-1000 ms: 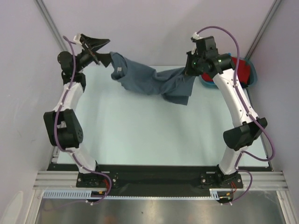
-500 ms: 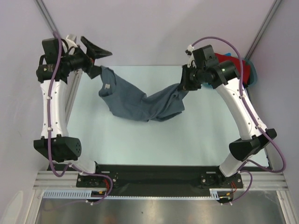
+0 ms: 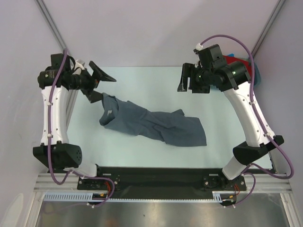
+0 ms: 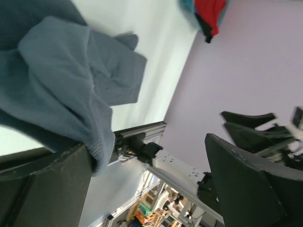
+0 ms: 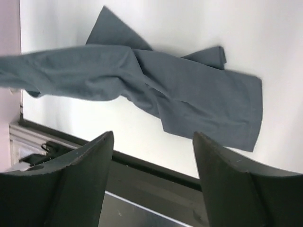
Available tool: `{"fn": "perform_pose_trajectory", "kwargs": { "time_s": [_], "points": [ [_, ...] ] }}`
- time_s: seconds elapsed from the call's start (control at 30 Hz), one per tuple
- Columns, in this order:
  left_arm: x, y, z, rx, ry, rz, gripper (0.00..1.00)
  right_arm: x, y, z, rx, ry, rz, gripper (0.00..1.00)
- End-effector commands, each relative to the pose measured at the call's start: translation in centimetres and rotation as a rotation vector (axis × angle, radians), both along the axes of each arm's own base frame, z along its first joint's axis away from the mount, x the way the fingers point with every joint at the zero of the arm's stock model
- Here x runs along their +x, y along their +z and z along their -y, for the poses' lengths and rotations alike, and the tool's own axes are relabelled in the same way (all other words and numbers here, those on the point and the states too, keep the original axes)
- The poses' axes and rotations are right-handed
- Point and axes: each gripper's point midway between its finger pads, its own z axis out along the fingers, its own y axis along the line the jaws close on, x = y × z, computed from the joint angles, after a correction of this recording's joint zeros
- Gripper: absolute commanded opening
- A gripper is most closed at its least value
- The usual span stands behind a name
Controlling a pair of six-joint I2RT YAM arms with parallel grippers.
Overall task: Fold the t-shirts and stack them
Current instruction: Flatten the tshirt out
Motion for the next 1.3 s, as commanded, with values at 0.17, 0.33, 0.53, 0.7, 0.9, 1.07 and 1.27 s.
{"fn": "perform_pose_trajectory", "kwargs": {
  "time_s": [0.17, 0.33, 0.53, 0.7, 0.9, 1.07, 1.27],
  "points": [
    [-5.6, -2.3, 0.8, -0.045, -0.002, -0.136, 1.0, 2.7, -5.4, 2.3, -0.194, -0.138, -0.126, 0.77],
    [-3.2, -0.2, 2.9, -0.297, -0.063, -0.06, 1.0, 6.6, -11.2, 2.2, -0.316, -0.116, -0.225, 0.71],
    [-7.7, 1.1, 4.3, -0.427, -0.149, -0.126, 1.0, 10.1, -11.0, -0.1, -0.222, -0.085, -0.178, 0.72],
    [-11.0, 0.4, 4.6, -0.252, -0.239, -0.131, 1.0, 10.0, -11.8, 0.1, -0.238, -0.076, -0.187, 0.73],
    [-7.1, -4.1, 1.5, 0.167, -0.147, -0.124, 1.0, 10.3, -12.0, -0.2, -0.214, -0.065, -0.185, 0.73],
    [-1.8, -6.7, -0.5, 0.588, -0.172, -0.061, 1.0, 10.6, -11.8, -0.8, -0.189, -0.04, -0.179, 0.73],
    [0.5, -8.0, -1.1, 0.899, -0.158, -0.044, 1.0, 10.9, -11.1, -0.6, -0.191, -0.049, -0.152, 0.73]
  ]
}}
